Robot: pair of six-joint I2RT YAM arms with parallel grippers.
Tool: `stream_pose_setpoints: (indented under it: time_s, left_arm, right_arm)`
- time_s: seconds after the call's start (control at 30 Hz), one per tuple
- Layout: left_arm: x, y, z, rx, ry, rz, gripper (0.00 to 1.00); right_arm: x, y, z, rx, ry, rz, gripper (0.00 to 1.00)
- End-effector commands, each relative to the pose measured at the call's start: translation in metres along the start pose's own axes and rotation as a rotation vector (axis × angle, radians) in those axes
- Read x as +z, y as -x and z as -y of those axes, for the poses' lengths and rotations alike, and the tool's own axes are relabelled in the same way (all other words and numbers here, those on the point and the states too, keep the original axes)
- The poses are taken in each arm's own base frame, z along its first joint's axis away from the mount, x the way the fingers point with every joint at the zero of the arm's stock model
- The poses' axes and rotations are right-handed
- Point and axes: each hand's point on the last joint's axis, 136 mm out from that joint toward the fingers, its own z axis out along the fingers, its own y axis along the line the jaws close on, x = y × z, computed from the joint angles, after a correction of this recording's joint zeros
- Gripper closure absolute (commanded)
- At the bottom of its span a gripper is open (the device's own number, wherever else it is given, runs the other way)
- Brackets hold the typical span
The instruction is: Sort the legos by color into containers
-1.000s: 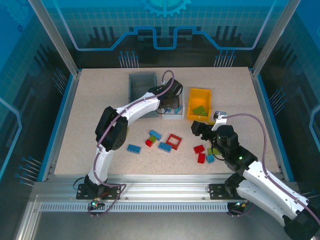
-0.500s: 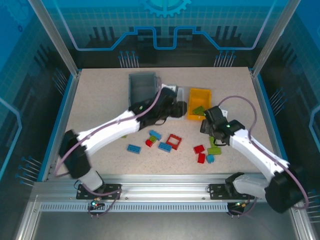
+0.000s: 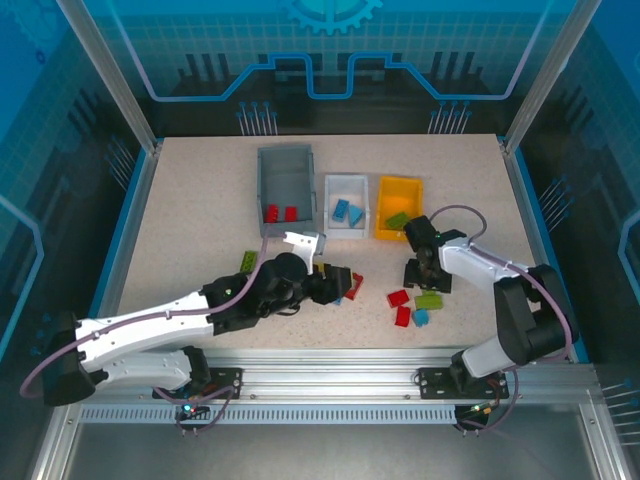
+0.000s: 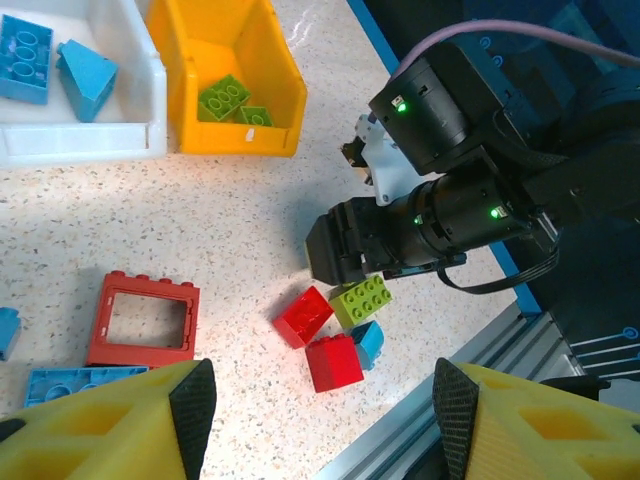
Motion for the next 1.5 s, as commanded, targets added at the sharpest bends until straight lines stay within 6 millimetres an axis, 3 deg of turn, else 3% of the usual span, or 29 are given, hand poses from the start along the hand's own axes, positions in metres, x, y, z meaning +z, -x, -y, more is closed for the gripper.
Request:
stream_pose_setpoints:
  time_s: [0.0, 0.2, 0.33, 0.4, 0.5, 0.63, 0.7, 0.9, 1.07, 1.2, 1.27, 1.37, 1.47]
  left_arm:
    - [-0.012, 0.012, 0.0, -0.035, 0.002, 0.058, 0.37]
    - [-0.008, 0.018, 0.008, -0.023, -0.007, 0.07, 0.37]
    - [-0.007, 0.018, 0.008, -0.023, -0.007, 0.068, 0.37]
    - [-0.008, 0.018, 0.007, -0.022, -0.002, 0.071, 0.37]
    - [-0.011, 0.019, 0.003, -0.018, 0.014, 0.078, 0.37]
    - [-0.016, 0.024, -0.005, -0.007, 0.058, 0.095, 0.37]
    - [-0.018, 0.025, -0.008, -0.003, 0.072, 0.105, 0.37]
    - [-0.025, 0.031, -0.016, 0.004, 0.12, 0.127, 0.37]
    - [-0.029, 0.027, -0.027, 0.0, 0.166, 0.117, 0.37]
    - [-0.031, 0.019, -0.039, -0.002, 0.215, 0.088, 0.37]
    - [-0.032, 0.014, -0.048, -0.013, 0.256, 0.069, 0.37]
    - [-0.035, 0.005, -0.061, -0.034, 0.304, 0.039, 0.37]
    - [-0.037, -0.002, -0.074, -0.061, 0.346, 0.01, 0.37]
  right_arm:
    - [0.004, -0.003, 0.005, 0.039, 0.028, -0.07, 0.4]
    - [0.012, 0.0, -0.006, 0.039, 0.088, -0.113, 0.52]
    - [0.013, 0.006, -0.008, 0.053, 0.097, -0.094, 0.67]
    - [0.006, 0.014, -0.006, 0.062, 0.095, -0.044, 0.71]
    - [-0.022, 0.03, -0.004, 0.054, 0.085, 0.089, 0.73]
    - [-0.081, 0.058, -0.02, -0.021, 0.095, 0.313, 0.71]
    - [-0.093, 0.07, -0.034, -0.035, 0.127, 0.346, 0.71]
    - [-0.092, 0.127, -0.077, 0.007, 0.25, 0.343, 0.71]
    - [-0.071, 0.176, -0.1, 0.078, 0.299, 0.268, 0.7]
    - [-0.044, 0.194, -0.108, 0.104, 0.292, 0.192, 0.66]
    - [-0.042, 0.2, -0.107, 0.111, 0.284, 0.185, 0.58]
    - [-0.051, 0.203, -0.105, 0.111, 0.29, 0.211, 0.47]
    - [-0.074, 0.203, -0.101, 0.098, 0.309, 0.269, 0.42]
